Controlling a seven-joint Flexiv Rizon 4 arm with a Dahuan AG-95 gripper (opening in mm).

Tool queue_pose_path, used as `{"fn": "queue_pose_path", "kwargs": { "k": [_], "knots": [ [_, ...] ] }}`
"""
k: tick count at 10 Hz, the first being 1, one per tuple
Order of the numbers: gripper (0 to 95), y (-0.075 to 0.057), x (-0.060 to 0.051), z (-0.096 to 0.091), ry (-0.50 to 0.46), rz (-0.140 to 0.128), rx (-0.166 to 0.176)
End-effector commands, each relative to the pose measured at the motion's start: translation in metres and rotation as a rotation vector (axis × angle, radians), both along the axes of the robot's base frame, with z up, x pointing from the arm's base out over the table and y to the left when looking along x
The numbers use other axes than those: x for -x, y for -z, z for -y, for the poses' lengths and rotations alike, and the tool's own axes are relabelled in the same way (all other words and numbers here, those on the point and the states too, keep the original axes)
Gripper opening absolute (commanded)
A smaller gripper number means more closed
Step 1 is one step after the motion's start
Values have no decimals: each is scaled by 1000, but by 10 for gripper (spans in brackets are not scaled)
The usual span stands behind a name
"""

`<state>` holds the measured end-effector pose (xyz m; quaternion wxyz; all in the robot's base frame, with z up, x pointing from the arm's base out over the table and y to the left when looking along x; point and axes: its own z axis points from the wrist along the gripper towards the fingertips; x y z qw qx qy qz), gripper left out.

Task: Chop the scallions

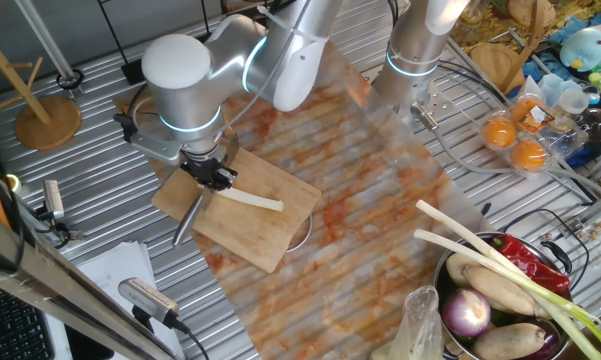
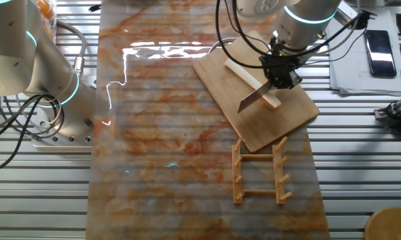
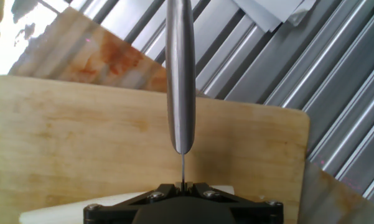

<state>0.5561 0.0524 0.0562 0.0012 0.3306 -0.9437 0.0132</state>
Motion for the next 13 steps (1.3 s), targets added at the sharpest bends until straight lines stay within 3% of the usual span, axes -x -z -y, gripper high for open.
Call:
{"fn": "queue_pose_path", "kwargs": {
  "k": [1, 6, 9, 11, 12, 13],
  "knots": [
    [0, 3, 5, 2, -5, 2, 6],
    [0, 7, 16, 10, -20, 19, 11],
    [0, 14, 21, 16, -13, 25, -2],
    [0, 16, 7, 12, -11, 31, -19],
    [0, 24, -1, 8, 4, 33, -46],
    [0, 31, -6, 3, 14, 37, -48]
  ]
}}
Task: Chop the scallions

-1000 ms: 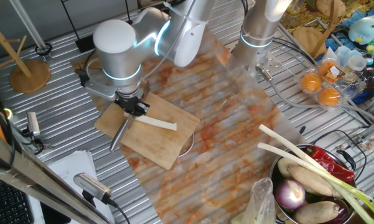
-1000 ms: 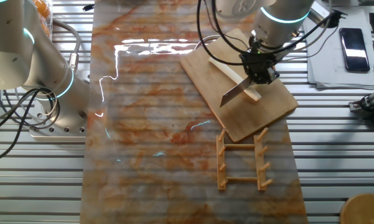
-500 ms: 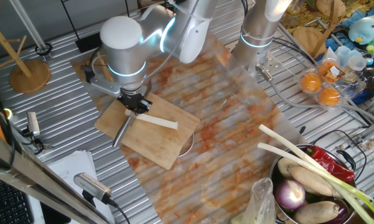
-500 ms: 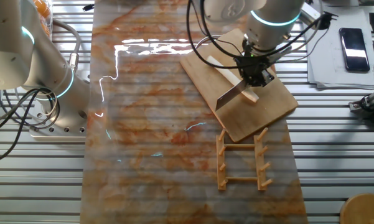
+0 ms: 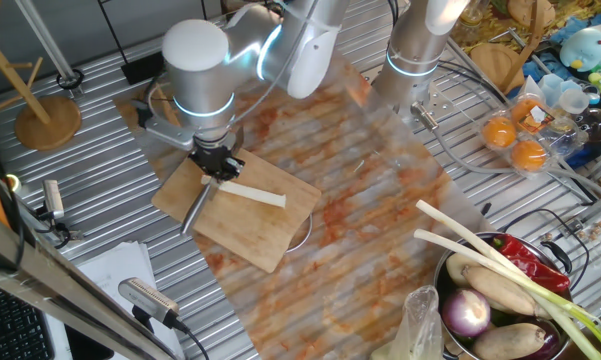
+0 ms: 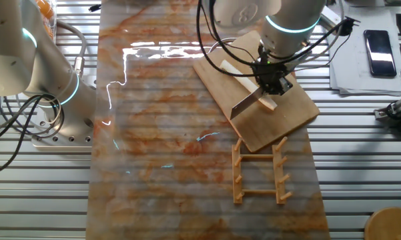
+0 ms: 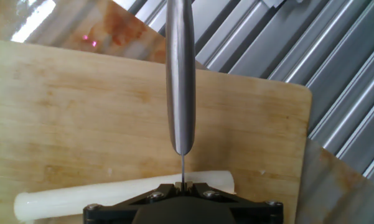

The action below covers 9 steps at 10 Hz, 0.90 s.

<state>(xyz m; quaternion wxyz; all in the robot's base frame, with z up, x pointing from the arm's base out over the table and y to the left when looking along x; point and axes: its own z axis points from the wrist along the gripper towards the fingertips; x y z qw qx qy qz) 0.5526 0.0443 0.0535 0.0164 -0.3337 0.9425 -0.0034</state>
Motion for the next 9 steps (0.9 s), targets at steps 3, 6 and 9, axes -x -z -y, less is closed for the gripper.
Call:
{"fn": "queue_pose_path", "kwargs": {
  "k": [3, 6, 9],
  "knots": [
    [0, 24, -22, -22, 23, 1, 12],
    [0, 28, -12, -19, 10, -3, 19],
    [0, 23, 9, -9, -23, 4, 30]
  ]
}}
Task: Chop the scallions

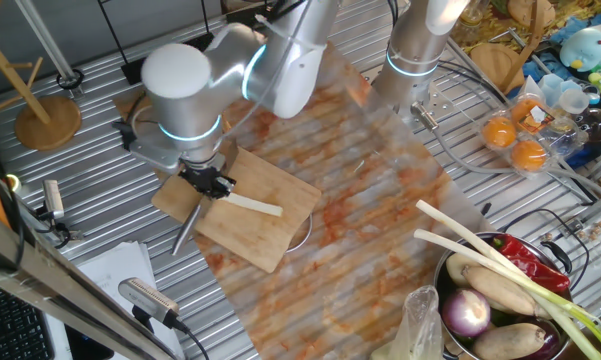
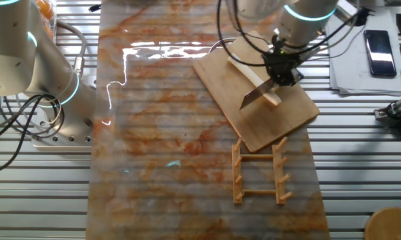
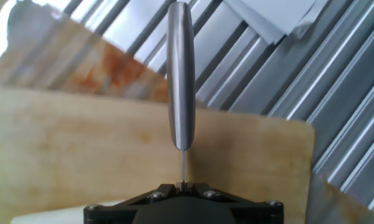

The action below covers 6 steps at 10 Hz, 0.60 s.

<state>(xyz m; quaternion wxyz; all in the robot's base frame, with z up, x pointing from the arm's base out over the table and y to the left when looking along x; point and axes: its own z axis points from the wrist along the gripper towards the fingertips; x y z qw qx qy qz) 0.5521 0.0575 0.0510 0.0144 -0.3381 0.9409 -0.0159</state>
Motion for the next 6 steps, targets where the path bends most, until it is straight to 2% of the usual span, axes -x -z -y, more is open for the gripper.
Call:
{"fn": "queue_pose_path", "kwargs": {
  "k": [1, 2, 3, 4, 6],
  "knots": [
    [0, 22, 13, 9, -19, 4, -6],
    [0, 30, 22, 14, -17, 19, -14],
    [0, 35, 26, 15, -15, 27, -15],
    [0, 45, 32, 17, -21, 44, -6],
    [0, 47, 28, 17, -23, 43, -1]
  ]
}}
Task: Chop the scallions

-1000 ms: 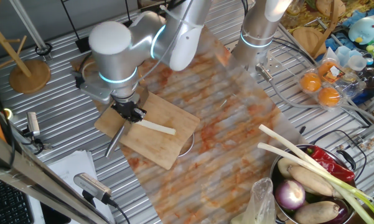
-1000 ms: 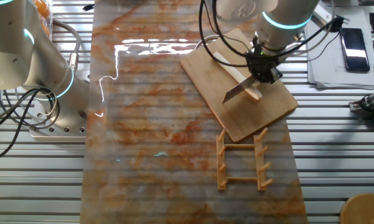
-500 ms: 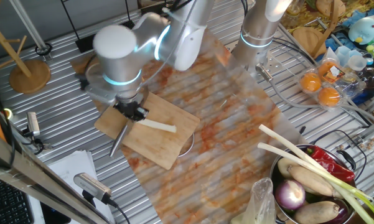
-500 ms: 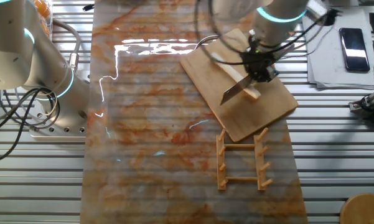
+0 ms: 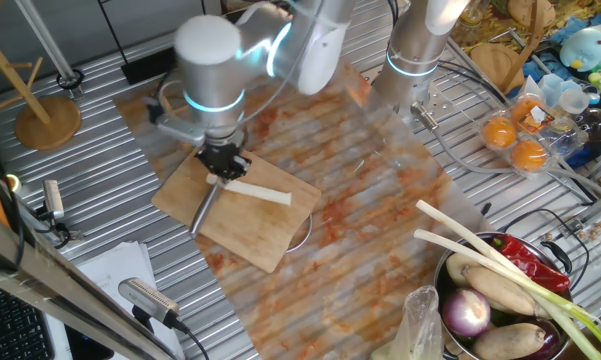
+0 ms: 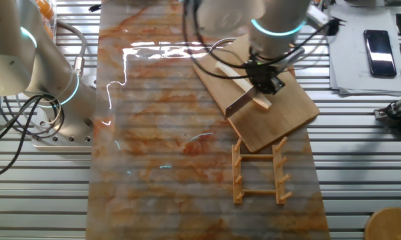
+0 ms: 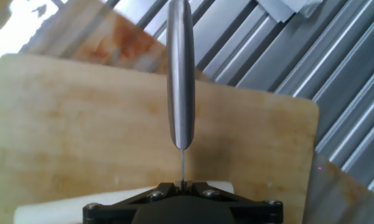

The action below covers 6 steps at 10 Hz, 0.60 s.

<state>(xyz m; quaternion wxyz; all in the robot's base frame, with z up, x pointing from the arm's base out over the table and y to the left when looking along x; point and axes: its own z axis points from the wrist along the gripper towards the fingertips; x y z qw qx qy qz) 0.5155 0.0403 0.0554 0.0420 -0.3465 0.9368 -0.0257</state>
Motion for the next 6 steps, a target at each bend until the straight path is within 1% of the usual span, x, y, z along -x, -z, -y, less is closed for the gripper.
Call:
{"fn": "queue_pose_path", "kwargs": {
  "k": [1, 2, 3, 4, 5, 6],
  "knots": [
    [0, 61, -15, 0, 2, -9, -15],
    [0, 67, -22, 0, 17, -9, -25],
    [0, 66, -33, -2, 29, -39, -27],
    [0, 62, -38, -3, 38, -67, -29],
    [0, 56, -52, -7, 48, -103, -24],
    [0, 52, -62, -12, 52, -94, -29]
  ]
}}
